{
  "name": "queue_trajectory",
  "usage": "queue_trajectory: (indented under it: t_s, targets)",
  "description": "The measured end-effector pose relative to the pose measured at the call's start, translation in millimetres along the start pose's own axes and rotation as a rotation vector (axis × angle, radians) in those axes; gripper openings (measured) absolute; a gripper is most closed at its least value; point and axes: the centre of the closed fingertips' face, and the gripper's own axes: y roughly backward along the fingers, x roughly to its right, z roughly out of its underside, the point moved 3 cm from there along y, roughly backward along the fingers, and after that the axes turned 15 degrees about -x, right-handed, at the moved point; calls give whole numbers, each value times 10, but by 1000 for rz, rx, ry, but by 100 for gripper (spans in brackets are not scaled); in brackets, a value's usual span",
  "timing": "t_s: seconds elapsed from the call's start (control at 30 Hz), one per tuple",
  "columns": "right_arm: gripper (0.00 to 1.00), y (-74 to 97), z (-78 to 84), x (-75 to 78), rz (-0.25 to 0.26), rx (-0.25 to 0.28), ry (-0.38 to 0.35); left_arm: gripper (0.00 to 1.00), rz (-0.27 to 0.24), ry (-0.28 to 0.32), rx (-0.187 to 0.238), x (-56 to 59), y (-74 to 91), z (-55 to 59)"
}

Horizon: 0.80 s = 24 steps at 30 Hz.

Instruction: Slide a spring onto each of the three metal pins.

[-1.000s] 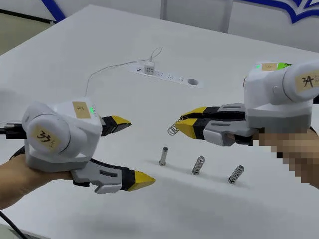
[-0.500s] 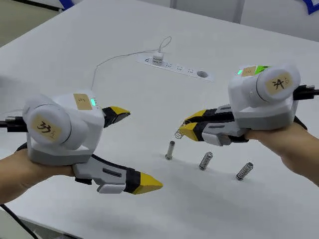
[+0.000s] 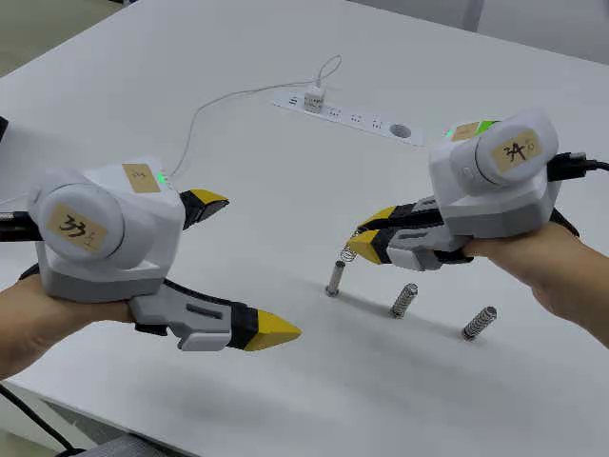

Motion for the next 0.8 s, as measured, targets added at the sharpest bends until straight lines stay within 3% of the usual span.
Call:
queue_trajectory:
  t_s: [0.43,0.8]
  targets:
    - [11,-138,30,-61,-13,-53,22,100,9,-4,10,17,-36,-35]
    - [11,-354,119,-48,-22,-119,31,99,15,-11,9,37,-55,-45]
